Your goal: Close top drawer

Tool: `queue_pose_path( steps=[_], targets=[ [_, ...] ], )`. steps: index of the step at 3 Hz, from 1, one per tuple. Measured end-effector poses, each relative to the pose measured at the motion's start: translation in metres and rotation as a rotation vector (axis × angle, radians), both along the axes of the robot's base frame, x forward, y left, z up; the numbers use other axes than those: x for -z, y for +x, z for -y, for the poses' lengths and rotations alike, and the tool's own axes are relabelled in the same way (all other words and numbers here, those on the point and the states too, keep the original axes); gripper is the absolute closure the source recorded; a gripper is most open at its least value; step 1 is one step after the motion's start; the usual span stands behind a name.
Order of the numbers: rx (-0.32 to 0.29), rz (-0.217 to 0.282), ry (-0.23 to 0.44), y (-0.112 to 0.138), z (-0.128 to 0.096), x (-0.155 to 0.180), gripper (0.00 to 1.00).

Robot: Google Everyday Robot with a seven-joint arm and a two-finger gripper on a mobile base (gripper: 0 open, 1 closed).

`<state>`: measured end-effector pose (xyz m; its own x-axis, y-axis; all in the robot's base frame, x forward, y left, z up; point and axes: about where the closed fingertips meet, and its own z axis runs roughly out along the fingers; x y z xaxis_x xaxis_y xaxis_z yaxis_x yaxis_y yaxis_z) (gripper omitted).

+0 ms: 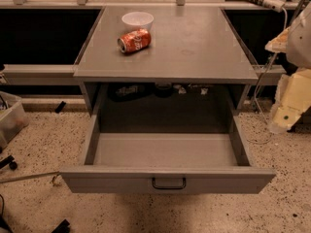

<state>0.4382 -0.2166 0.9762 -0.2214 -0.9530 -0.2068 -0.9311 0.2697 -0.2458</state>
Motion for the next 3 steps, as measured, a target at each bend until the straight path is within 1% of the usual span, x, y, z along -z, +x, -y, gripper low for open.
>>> queue_pose_path(
  steps=[1,2,3],
  targets=[
    [0.0,0.0,0.0,0.0,0.0,0.0,0.0],
    [0.014,-0.029,0.04,-0.013,0.004,0.033,0.0],
    [0.031,-0.084,0.108,-0.042,0.006,0.097,0.0]
  ],
)
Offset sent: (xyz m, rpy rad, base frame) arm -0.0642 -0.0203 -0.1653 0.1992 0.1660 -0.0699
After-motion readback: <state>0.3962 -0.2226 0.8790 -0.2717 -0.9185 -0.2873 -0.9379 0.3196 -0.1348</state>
